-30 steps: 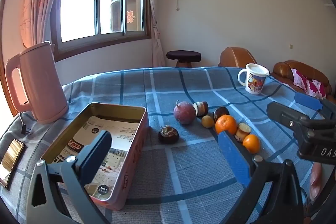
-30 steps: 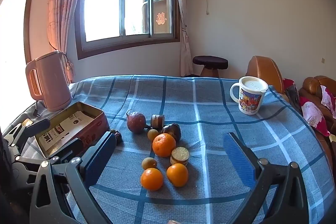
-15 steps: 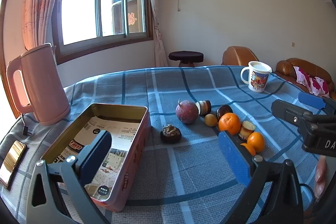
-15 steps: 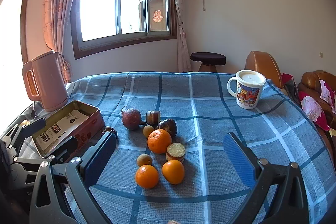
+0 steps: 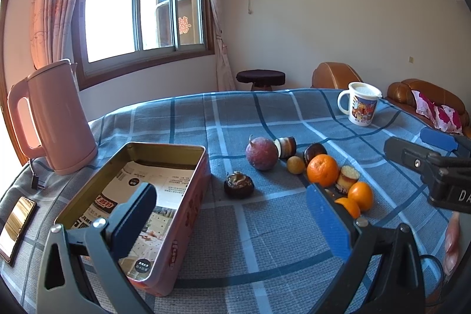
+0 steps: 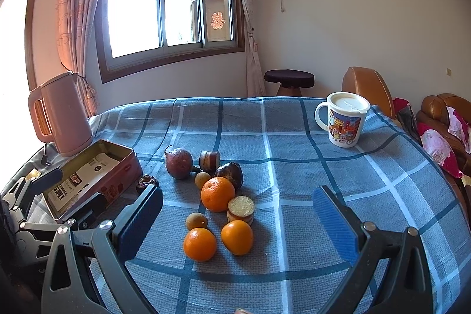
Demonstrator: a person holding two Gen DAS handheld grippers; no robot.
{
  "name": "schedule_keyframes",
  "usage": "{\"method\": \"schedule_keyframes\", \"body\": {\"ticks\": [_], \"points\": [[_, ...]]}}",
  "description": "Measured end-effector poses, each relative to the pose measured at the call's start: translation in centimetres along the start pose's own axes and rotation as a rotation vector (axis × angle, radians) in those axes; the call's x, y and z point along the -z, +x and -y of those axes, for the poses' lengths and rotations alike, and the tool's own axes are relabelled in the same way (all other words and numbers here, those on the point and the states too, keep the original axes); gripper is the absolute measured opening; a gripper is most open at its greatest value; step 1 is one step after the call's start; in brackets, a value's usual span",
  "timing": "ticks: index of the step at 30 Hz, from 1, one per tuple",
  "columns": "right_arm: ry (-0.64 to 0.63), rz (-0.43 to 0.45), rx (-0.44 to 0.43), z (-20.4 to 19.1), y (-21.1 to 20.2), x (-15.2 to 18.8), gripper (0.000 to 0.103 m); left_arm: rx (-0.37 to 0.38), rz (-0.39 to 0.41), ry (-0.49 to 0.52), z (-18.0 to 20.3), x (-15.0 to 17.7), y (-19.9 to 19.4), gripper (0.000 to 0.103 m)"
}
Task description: Organize fruits
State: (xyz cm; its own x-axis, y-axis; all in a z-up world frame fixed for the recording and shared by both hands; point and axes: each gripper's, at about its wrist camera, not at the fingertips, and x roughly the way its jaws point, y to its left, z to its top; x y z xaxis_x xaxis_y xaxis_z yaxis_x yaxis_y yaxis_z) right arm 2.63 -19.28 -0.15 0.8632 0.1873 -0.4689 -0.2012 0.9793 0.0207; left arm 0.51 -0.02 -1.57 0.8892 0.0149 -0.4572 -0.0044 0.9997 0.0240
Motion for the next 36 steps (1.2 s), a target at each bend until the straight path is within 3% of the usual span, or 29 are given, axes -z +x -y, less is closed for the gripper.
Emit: {"method": "schedule_keyframes", "body": {"ticks": [36], "points": [[0.026,-0.012,-0.002,1.1,0.3,0.6,0.102,0.023,-0.023,0.014,1.3,0.6,0.3,0.103]]}}
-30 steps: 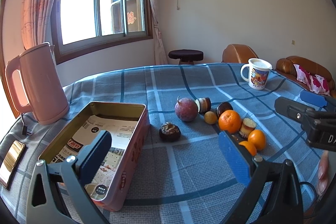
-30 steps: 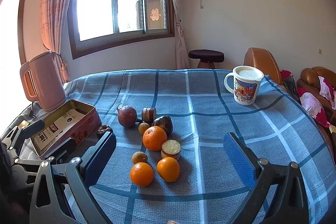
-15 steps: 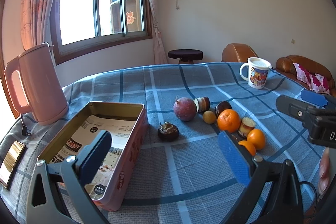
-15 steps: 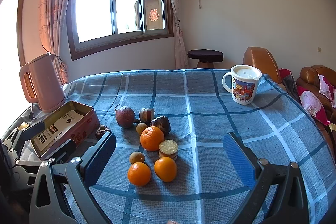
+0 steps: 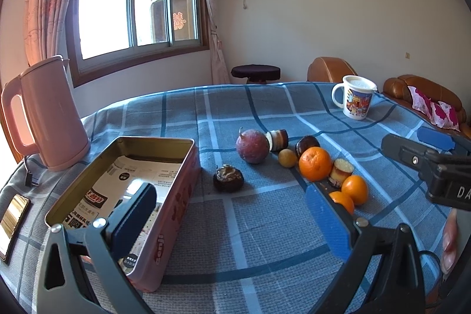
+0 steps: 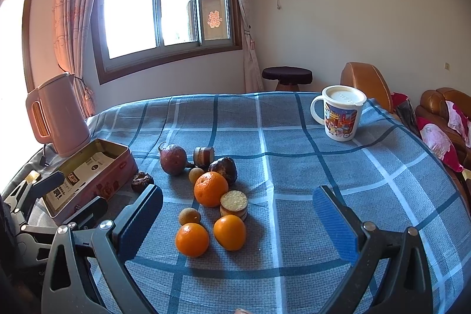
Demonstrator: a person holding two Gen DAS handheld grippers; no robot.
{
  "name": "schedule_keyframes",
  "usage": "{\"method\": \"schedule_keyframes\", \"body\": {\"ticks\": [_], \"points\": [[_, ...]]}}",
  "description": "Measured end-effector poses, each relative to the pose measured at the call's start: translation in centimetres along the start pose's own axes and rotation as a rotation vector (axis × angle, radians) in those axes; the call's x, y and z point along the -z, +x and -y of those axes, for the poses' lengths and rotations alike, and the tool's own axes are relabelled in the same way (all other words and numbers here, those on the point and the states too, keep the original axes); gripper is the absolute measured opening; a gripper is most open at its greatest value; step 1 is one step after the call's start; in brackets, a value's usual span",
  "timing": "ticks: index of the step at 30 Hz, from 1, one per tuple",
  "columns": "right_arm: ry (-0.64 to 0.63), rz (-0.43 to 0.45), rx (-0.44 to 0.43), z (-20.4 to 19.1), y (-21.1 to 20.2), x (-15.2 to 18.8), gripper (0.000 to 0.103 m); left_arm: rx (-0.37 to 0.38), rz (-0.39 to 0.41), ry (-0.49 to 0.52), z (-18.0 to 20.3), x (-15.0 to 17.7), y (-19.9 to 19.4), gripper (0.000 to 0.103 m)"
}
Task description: Organize fruits
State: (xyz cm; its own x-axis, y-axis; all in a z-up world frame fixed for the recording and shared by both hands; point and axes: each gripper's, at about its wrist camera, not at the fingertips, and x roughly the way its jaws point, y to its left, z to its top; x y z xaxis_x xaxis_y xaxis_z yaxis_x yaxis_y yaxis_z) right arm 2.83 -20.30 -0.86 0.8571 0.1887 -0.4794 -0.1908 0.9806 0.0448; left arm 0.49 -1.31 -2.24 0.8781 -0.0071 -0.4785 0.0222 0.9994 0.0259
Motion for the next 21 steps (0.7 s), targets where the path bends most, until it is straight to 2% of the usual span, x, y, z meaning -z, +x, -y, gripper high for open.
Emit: {"method": "schedule_keyframes", "body": {"ticks": [21], "points": [[0.044,-0.010,0.010,2.3,0.5,0.9,0.102,0.028,-0.041,0.034,2.5,0.2,1.2,0.103]]}}
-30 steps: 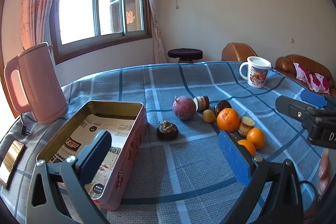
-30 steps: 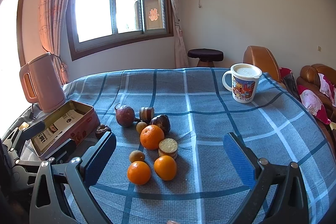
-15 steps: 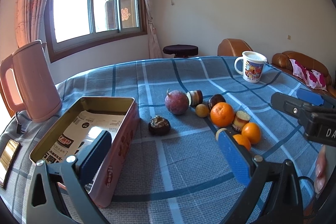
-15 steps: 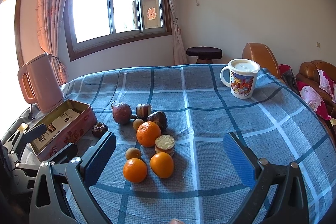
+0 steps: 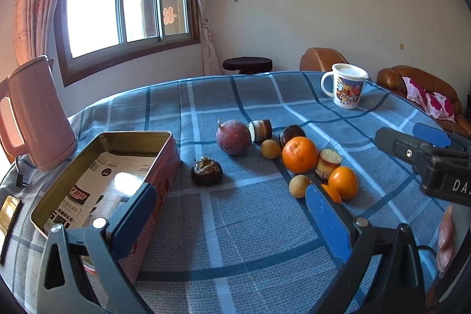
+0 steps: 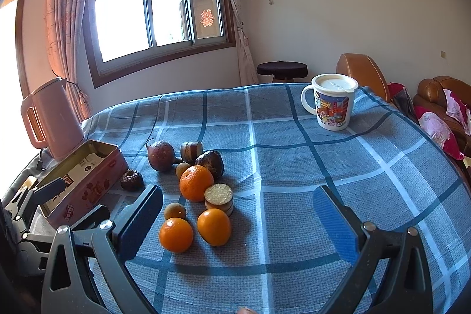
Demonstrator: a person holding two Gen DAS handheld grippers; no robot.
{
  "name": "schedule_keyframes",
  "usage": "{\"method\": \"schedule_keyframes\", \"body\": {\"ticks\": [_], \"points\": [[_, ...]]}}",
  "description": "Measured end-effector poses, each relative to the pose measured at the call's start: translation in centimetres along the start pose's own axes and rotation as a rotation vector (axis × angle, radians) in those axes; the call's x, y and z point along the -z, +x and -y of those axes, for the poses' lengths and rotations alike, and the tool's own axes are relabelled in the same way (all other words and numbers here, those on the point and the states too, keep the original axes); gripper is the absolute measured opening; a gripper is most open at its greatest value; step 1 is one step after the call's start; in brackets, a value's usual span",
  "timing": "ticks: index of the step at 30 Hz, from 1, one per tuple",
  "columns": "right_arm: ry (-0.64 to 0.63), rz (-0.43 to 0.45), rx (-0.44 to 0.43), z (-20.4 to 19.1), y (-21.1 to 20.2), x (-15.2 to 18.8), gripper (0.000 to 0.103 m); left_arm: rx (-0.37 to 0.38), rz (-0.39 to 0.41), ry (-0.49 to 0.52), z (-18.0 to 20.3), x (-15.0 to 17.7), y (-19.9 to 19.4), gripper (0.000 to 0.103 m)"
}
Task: Organize fruits
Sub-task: 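Grasp an orange with the left gripper while the right gripper grasps another orange, then lift both held oranges and carry them toward the pink tin box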
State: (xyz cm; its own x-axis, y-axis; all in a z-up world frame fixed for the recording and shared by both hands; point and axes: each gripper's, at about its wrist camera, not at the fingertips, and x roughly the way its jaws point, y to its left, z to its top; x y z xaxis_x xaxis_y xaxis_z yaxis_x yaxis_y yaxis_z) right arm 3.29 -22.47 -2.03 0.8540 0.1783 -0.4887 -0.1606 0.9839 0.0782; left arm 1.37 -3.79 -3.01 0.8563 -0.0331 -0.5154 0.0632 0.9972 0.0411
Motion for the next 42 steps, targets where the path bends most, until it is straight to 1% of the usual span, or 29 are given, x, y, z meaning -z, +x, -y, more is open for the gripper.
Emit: {"method": "schedule_keyframes", "body": {"ticks": [6,8,10,11,13,15,17,18,21,22,23,24,25,27,30,32,37,42], "points": [[0.048,0.009,0.018,1.8,-0.1,0.3,0.102,0.042,-0.017,0.029,1.8,-0.3,0.4,0.103],[0.073,0.006,0.027,2.6,0.0,0.4,0.102,0.069,-0.030,0.038,2.6,-0.4,0.7,0.100],[0.090,0.003,0.035,3.2,0.0,0.5,0.102,0.090,-0.040,0.055,3.5,-0.5,1.0,0.092],[0.095,0.003,0.039,3.5,0.0,0.6,0.102,0.104,-0.049,0.062,3.9,-0.5,1.3,0.089],[0.103,0.004,0.042,4.0,-0.1,0.7,0.102,0.125,-0.070,0.076,4.7,-0.5,1.8,0.075],[0.103,0.004,0.044,4.2,-0.1,0.8,0.102,0.151,-0.096,0.083,5.3,-0.5,2.4,0.067],[0.101,0.002,0.044,4.4,-0.1,0.8,0.102,0.180,-0.129,0.079,5.7,-0.5,3.0,0.063],[0.100,-0.001,0.042,4.4,0.0,0.9,0.102,0.197,-0.139,0.076,5.8,-0.5,3.2,0.060],[0.093,-0.008,0.035,4.4,0.1,1.0,0.102,0.226,-0.176,0.070,6.1,-0.4,3.9,0.058],[0.090,-0.010,0.033,4.3,0.2,1.1,0.100,0.242,-0.187,0.068,6.2,-0.4,4.1,0.055],[0.087,-0.014,0.029,4.3,0.3,1.1,0.096,0.251,-0.200,0.066,6.3,-0.4,4.3,0.053],[0.085,-0.021,0.020,4.3,0.4,1.1,0.092,0.252,-0.213,0.064,6.3,-0.3,4.6,0.049],[0.082,-0.032,0.007,4.2,0.5,1.1,0.083,0.263,-0.230,0.063,6.3,-0.2,4.8,0.044],[0.077,-0.054,-0.014,4.0,1.0,1.2,0.073,0.294,-0.256,0.062,6.3,-0.2,5.4,0.038],[0.062,-0.078,-0.035,3.5,1.5,1.4,0.066,0.298,-0.255,0.058,6.0,-0.2,5.3,0.037],[0.040,-0.100,-0.050,2.8,1.9,1.5,0.054,0.294,-0.247,0.053,5.6,-0.1,5.0,0.037],[-0.021,-0.150,-0.077,1.0,2.9,1.6,0.052,0.260,-0.208,0.022,3.4,-0.1,3.9,0.037],[-0.044,-0.205,-0.126,-0.6,4.1,1.7,0.052,0.198,-0.177,-0.014,0.6,-0.3,3.7,0.037]]}}
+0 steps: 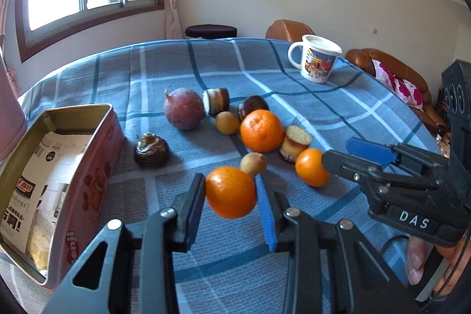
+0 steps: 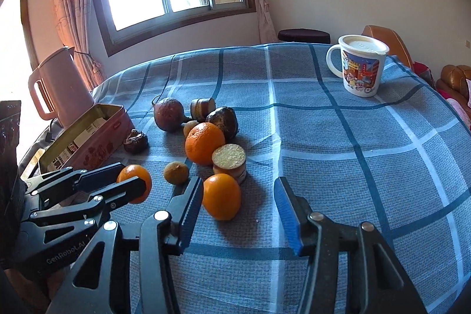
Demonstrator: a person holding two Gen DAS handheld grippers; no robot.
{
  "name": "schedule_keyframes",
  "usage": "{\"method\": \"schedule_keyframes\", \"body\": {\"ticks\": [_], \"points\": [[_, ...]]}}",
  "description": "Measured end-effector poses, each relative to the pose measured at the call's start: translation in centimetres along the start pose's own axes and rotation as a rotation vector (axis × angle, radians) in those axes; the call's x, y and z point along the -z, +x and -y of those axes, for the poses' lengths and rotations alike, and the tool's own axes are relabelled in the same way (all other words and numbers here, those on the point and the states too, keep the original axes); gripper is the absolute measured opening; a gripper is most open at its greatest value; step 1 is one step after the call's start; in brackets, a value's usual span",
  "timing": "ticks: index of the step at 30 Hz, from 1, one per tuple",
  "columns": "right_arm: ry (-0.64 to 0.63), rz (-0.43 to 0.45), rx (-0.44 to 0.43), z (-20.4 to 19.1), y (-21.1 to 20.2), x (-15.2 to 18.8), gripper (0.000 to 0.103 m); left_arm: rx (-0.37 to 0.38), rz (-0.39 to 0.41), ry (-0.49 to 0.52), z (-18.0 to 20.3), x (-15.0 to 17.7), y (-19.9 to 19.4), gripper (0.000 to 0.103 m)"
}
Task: Organize fruits
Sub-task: 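Lift both held oranges and carry them toward the pink tin box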
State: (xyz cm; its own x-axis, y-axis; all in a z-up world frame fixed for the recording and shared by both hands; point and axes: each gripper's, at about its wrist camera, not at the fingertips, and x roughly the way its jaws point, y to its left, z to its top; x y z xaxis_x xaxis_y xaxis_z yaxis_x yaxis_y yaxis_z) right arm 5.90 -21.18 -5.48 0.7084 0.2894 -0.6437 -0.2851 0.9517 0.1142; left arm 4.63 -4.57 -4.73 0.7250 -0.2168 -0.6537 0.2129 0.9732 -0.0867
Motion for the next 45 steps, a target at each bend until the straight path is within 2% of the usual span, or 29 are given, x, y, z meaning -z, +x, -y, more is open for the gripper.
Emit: {"method": "schedule_keyframes", "body": {"ticks": [3,5,7,10,15,19,35,45], "points": [[-0.013,-0.040,-0.013,-0.7,1.2,0.1,0.052,-0.006,0.009,-0.021,-1.2,0.1,0.0,0.037],[-0.014,-0.062,-0.010,-0.9,1.9,0.1,0.045,-0.006,0.015,-0.028,-1.7,0.1,-0.1,0.037],[-0.021,-0.090,-0.009,-1.1,2.5,0.1,0.042,-0.010,0.029,-0.023,-1.8,0.2,-0.3,0.037],[-0.031,-0.109,-0.010,-1.4,3.1,0.3,0.038,0.002,0.040,-0.024,-1.8,0.2,-0.5,0.037],[-0.053,-0.104,-0.006,-2.0,3.0,0.6,0.038,0.004,0.068,-0.045,-2.1,0.2,-1.0,0.037],[-0.054,-0.081,-0.043,-2.3,2.6,1.1,0.038,-0.003,0.104,-0.055,-2.3,0.3,-1.8,0.037],[-0.134,0.115,-0.054,-4.3,-0.9,1.3,0.038,-0.041,0.188,-0.059,-2.3,0.5,-3.3,0.037],[-0.140,0.158,-0.062,-4.4,-1.6,1.4,0.038,-0.063,0.233,-0.049,-2.1,0.7,-4.2,0.037]]}}
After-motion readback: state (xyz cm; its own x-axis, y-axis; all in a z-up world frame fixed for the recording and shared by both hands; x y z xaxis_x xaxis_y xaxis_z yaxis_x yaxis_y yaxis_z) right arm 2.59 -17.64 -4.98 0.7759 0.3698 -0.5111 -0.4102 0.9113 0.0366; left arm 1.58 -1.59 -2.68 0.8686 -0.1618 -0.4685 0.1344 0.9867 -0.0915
